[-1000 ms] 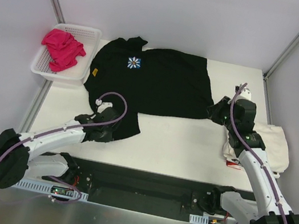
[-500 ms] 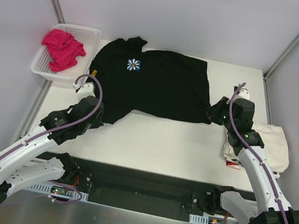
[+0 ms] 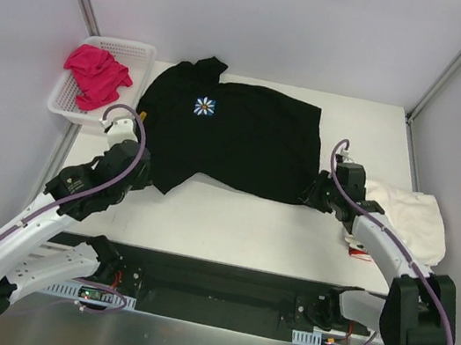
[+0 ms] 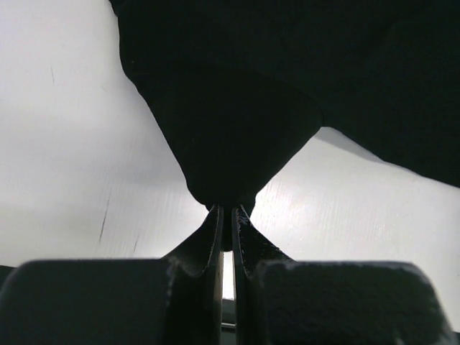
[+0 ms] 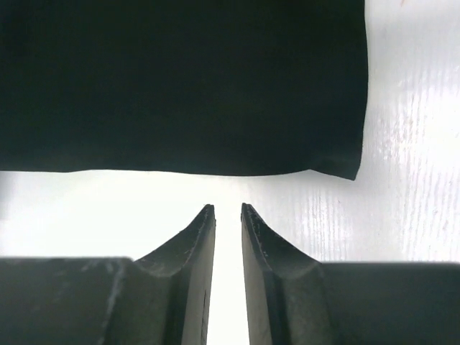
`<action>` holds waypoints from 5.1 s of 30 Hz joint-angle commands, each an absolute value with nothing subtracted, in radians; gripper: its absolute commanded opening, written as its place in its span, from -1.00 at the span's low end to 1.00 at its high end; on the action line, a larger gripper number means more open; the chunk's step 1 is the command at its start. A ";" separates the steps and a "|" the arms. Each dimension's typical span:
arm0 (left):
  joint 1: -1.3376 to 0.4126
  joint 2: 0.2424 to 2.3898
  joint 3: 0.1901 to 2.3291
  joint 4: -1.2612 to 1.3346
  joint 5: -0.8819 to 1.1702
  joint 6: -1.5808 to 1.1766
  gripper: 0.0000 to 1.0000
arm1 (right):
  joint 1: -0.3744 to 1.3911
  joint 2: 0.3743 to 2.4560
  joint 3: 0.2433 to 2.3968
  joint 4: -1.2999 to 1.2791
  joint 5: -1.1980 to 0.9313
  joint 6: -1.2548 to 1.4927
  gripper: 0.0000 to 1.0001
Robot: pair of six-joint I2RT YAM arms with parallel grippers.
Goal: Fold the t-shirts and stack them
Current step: Grap the side of the flattened tshirt closest away from the robot with both arms
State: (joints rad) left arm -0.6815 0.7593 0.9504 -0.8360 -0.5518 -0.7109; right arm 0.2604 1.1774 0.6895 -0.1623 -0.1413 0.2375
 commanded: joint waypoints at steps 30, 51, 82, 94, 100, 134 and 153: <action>-0.689 0.804 1.075 -0.851 -0.606 -0.598 -1.00 | 0.141 1.310 0.575 -0.081 -0.055 0.261 -0.46; -0.689 0.815 1.075 -0.851 -0.621 -0.578 -1.00 | 0.141 1.422 0.592 -0.005 -0.081 0.302 -0.58; -0.689 0.779 1.080 -0.867 -0.611 -0.588 -1.00 | 0.008 1.224 0.555 -0.137 0.087 0.301 -0.56; -0.689 0.808 1.077 -0.864 -0.612 -0.578 -1.00 | 0.028 1.112 0.466 -0.147 -0.058 0.351 -0.56; -0.689 0.828 1.088 -0.861 -0.607 -0.571 -1.00 | 0.035 1.085 0.459 -0.170 -0.075 0.354 -0.56; -0.689 0.868 1.104 -0.845 -0.617 -0.549 -1.00 | 0.081 1.269 0.505 -0.049 -0.066 0.383 -0.40; -0.689 0.897 1.103 -0.845 -0.637 -0.540 -1.00 | 0.081 1.316 0.494 -0.009 -0.080 0.393 -0.54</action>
